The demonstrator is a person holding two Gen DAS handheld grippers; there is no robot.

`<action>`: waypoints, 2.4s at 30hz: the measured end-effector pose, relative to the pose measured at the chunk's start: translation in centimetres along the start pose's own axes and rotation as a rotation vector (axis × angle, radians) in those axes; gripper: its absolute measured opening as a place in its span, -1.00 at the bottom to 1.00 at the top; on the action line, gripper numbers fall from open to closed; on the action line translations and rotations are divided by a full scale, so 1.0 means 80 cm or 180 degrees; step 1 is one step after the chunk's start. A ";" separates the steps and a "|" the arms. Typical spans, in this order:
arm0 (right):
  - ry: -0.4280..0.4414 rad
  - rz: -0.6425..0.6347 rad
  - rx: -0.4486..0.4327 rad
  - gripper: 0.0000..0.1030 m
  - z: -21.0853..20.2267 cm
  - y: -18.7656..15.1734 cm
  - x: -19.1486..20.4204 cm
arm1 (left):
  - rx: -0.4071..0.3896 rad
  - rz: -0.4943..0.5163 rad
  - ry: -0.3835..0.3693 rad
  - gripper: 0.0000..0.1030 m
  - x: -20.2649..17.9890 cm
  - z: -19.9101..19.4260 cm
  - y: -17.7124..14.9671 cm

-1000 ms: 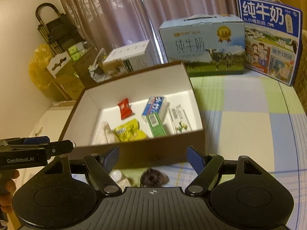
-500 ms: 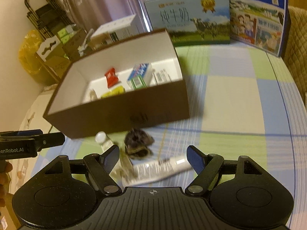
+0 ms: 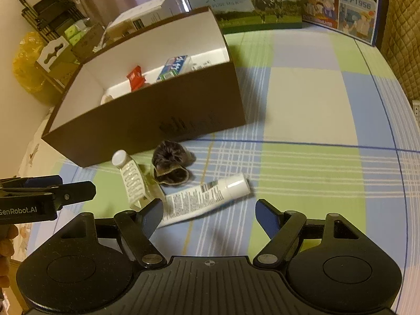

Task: Organize objects
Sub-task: 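Withdraw both tools from the box toward the remaining items, then grasp the white blister pack with the left tool, then grasp the white tube with the right tool while the left tool holds the blister pack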

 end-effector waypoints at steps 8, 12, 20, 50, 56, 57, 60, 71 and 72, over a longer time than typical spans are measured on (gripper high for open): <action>-0.0101 0.0117 0.0100 0.44 0.012 -0.010 -0.016 | 0.0087 -0.0135 -0.0084 0.61 -0.002 0.029 -0.004; -0.0186 0.0214 0.0095 0.44 0.016 -0.010 -0.032 | 0.0115 -0.0165 -0.0078 0.61 -0.006 0.045 -0.001; -0.0345 0.0420 0.0106 0.44 0.020 -0.010 -0.069 | 0.0172 -0.0146 -0.0086 0.60 -0.013 0.082 0.007; -0.0023 0.0066 -0.0193 0.31 0.034 0.000 -0.031 | 0.0380 0.0181 0.0051 -0.54 0.018 0.081 -0.055; 0.0151 -0.0444 -0.0328 -0.01 0.052 0.029 0.004 | 0.0341 0.0001 0.0207 -0.54 0.050 0.060 -0.068; 0.0204 -0.0492 -0.0307 -0.01 0.058 0.033 0.009 | 0.0336 -0.0027 0.0228 -0.54 0.056 0.057 -0.070; 0.0263 -0.0634 -0.0224 -0.01 0.074 0.039 0.016 | 0.0325 -0.0098 0.0272 -0.54 0.065 0.051 -0.074; 0.0546 -0.0865 0.0083 -0.01 0.084 0.016 0.022 | 0.0327 -0.0266 0.0332 -0.54 0.079 0.040 -0.089; 0.0568 -0.0865 0.0111 -0.01 0.081 0.010 0.022 | 0.0327 -0.0265 0.0334 -0.54 0.079 0.040 -0.090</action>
Point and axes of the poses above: each gripper's, at about its wrist camera, not at the fingertips, and z roughly the way its jaws point, x to its left, y to its top, the point moved 7 cm from there along z, roughly the way its jaws point, and after that the axes turned 12 degrees about -y, right-handed, at the moved point
